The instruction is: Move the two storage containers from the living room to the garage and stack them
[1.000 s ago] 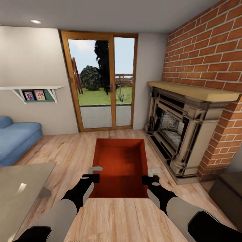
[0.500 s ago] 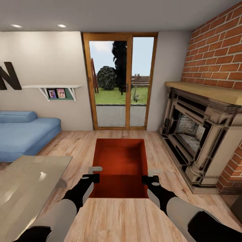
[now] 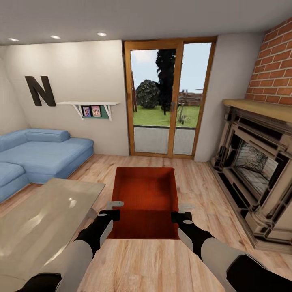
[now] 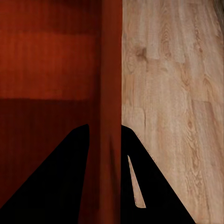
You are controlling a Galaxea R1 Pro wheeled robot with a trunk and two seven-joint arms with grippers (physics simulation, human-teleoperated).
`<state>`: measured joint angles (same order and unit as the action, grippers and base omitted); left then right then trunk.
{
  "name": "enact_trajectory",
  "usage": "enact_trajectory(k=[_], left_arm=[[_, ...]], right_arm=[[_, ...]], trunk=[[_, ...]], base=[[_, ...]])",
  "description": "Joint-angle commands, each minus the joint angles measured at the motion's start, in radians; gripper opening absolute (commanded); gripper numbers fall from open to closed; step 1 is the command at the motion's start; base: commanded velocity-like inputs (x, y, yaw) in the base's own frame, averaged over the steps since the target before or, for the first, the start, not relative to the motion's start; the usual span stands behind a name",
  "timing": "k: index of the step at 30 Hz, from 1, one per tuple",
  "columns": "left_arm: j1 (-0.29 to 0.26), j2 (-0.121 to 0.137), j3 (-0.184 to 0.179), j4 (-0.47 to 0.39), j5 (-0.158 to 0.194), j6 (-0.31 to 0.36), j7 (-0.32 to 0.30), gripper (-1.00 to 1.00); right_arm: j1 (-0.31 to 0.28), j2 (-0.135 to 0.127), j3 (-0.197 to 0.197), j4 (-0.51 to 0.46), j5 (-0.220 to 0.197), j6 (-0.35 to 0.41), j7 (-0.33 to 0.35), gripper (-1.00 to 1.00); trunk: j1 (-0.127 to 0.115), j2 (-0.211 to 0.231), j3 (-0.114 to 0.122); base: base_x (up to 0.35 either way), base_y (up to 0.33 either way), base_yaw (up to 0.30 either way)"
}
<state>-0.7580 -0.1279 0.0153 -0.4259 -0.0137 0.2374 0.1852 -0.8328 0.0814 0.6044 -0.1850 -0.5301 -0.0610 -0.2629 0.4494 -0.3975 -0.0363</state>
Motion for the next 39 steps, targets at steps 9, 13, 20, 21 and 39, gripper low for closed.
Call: enact_trajectory(k=[9, 13, 20, 21, 39], left_arm=[[0.000, 0.001, 0.000, 0.002, -0.014, 0.008, 0.008, -1.00], [0.000, 0.001, 0.000, 0.002, -0.014, 0.008, 0.008, -1.00], [0.000, 0.000, 0.000, 0.002, -0.014, 0.008, 0.008, -1.00], [0.000, 0.000, 0.000, 0.003, -0.014, 0.008, 0.008, -1.00], [0.000, -0.001, 0.000, 0.004, -0.015, 0.008, 0.008, -1.00]], right_arm=[[-0.002, 0.000, 0.000, -0.007, 0.002, -0.033, 0.001, -1.00], [-0.002, 0.000, 0.000, -0.007, 0.002, -0.033, 0.001, -1.00], [-0.002, 0.000, 0.000, -0.007, 0.002, -0.034, 0.001, -1.00], [-0.002, 0.000, 0.000, -0.007, 0.002, -0.034, 0.001, -1.00], [-0.002, 0.000, 0.000, -0.007, 0.002, -0.034, 0.001, -1.00]], trunk=[[0.001, -0.002, -0.002], [0.001, -0.002, -0.002], [0.001, -0.002, -0.002], [0.001, -0.002, -0.002], [0.001, -0.002, -0.002]], base=[[0.000, 0.000, 0.300], [0.000, 0.000, 0.300], [0.000, 0.000, 0.300], [0.000, 0.000, 0.300], [0.000, 0.000, 0.300]])
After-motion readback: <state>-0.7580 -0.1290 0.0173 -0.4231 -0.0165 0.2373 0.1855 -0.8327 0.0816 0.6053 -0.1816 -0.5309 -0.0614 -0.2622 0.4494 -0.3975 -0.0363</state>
